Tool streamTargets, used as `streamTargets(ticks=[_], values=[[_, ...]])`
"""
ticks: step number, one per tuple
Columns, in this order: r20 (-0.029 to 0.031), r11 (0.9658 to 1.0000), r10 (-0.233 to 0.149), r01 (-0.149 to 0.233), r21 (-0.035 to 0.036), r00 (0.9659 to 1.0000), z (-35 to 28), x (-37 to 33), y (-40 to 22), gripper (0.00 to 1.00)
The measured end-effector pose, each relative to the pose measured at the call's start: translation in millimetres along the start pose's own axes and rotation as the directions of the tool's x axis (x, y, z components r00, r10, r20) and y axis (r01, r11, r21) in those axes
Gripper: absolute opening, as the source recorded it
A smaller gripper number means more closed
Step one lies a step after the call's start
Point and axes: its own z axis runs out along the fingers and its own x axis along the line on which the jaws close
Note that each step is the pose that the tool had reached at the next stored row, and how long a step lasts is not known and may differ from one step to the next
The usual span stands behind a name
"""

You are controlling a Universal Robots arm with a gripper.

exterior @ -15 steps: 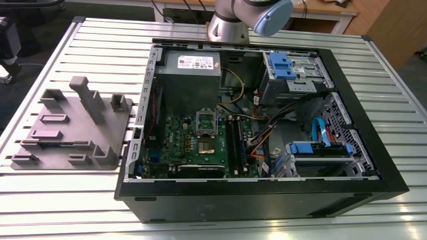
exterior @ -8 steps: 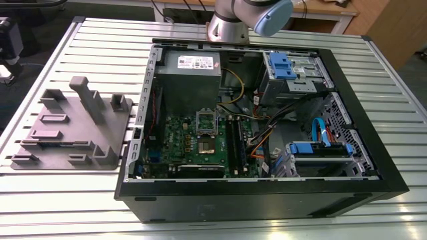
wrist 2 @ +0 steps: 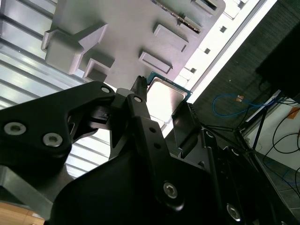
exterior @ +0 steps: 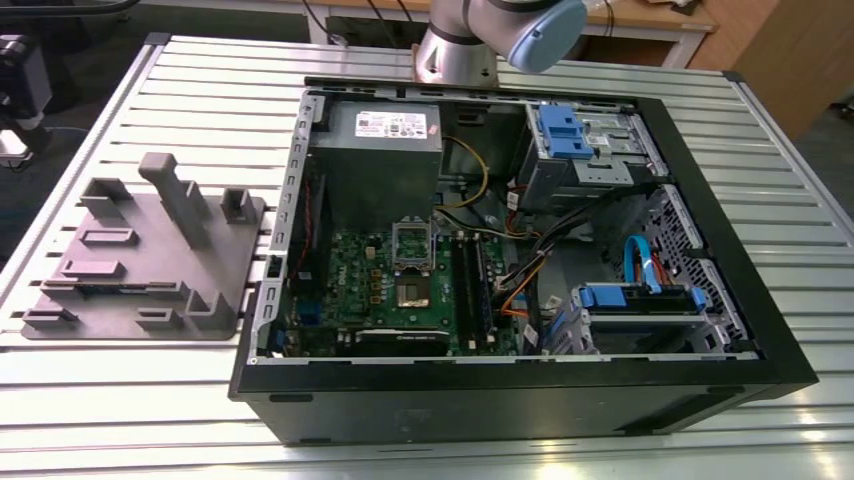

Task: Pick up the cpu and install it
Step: 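Pick up the cpu and move it towards the insertion slot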

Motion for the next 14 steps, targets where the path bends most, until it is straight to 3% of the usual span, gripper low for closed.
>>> streamTargets(ticks=[14], values=[[0.0001,1.0000,0.000,0.000,0.0000,1.0000,0.1,-9.3,0.0,0.47]])
